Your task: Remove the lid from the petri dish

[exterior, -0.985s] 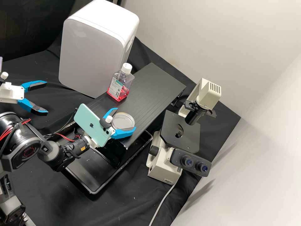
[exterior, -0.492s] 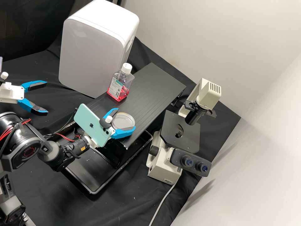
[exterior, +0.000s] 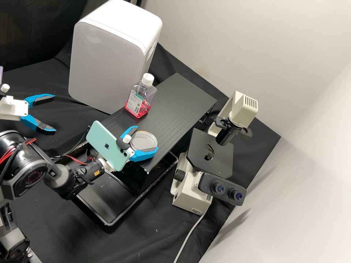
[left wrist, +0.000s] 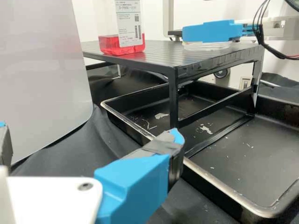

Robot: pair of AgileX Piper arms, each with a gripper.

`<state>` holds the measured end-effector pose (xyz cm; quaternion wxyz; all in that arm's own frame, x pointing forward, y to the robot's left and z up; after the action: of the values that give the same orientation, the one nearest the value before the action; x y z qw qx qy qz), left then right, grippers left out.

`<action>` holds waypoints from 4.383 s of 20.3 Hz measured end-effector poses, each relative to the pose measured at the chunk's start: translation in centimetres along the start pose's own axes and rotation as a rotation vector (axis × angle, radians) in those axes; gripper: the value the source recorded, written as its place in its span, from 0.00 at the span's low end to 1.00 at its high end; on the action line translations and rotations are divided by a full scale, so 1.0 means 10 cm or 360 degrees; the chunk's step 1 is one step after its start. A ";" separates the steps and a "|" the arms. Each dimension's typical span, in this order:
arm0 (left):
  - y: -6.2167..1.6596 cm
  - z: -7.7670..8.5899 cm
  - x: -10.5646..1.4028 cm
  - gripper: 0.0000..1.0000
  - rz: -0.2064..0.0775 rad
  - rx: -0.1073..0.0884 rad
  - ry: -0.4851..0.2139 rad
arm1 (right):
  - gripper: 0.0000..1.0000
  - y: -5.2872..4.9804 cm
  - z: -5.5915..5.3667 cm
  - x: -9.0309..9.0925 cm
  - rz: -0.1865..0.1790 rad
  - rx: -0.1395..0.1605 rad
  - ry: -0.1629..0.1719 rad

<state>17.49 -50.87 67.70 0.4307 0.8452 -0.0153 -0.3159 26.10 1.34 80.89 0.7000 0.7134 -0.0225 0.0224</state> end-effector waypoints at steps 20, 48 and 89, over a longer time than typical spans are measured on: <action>-0.002 0.01 0.00 1.00 -0.0001 0.0001 -0.0007 | 0.00 0.32 -0.12 -0.22 0.0166 0.0076 0.0106; -0.025 0.01 0.01 1.00 -0.0018 0.0004 -0.0007 | 0.00 -0.21 -0.39 -0.19 -0.0110 -0.0039 0.0208; -0.039 0.07 0.00 1.00 -0.0027 0.0010 -0.0048 | 1.00 -0.20 -0.34 -0.15 -0.0088 -0.0033 0.0167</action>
<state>17.00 -51.14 67.11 0.4252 0.8418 -0.0157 -0.3323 24.76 4.82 78.87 0.7080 0.7043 0.0339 0.0403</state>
